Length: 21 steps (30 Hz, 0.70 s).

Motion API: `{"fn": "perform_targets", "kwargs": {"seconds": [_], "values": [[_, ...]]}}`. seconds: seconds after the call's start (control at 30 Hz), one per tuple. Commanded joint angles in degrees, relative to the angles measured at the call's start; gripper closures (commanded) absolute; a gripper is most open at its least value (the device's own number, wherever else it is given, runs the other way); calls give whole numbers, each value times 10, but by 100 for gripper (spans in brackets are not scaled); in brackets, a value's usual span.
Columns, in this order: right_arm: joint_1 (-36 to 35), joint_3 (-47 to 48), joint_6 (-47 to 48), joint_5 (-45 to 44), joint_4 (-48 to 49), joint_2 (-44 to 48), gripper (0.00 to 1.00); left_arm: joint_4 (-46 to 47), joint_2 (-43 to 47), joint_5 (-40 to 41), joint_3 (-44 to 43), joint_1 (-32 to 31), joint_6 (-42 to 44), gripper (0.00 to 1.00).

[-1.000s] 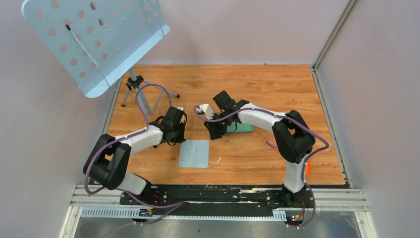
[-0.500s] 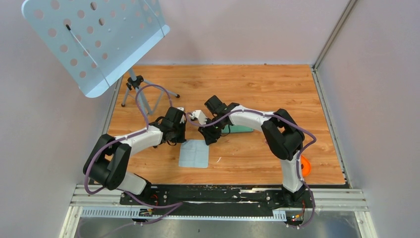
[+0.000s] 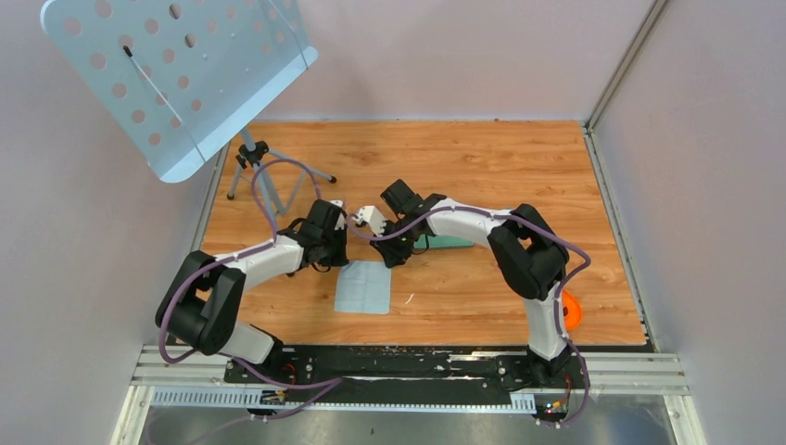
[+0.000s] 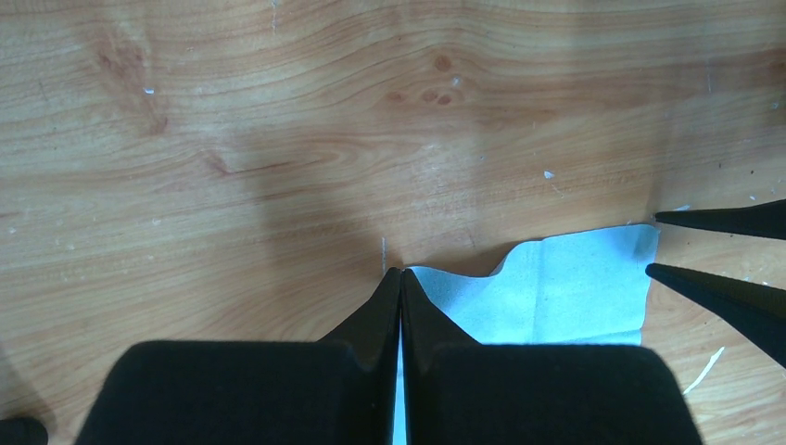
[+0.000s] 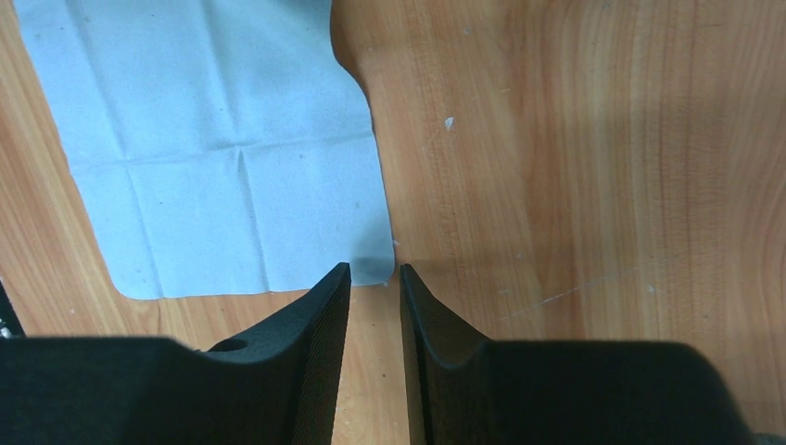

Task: Organize the sunglasses
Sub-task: Fold the glasses cleaning cloth at the center of the board.

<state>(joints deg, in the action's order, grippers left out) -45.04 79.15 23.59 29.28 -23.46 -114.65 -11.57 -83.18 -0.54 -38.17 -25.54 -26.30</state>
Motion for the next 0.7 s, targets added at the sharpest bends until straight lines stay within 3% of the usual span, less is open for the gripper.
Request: {"fn": "perform_targets", "kwargs": {"seconds": [0.0,0.33,0.67], "values": [[-13,-15,12,-23,8,-12,71,-3,-4,-4,17,6,-5,100],[-22,-31,26,-23,7,-10,82,-4,15,4,24,8,-8,100],[-34,-49,32,-84,7,-7,83,-3,21,4,28,8,-8,100]]}}
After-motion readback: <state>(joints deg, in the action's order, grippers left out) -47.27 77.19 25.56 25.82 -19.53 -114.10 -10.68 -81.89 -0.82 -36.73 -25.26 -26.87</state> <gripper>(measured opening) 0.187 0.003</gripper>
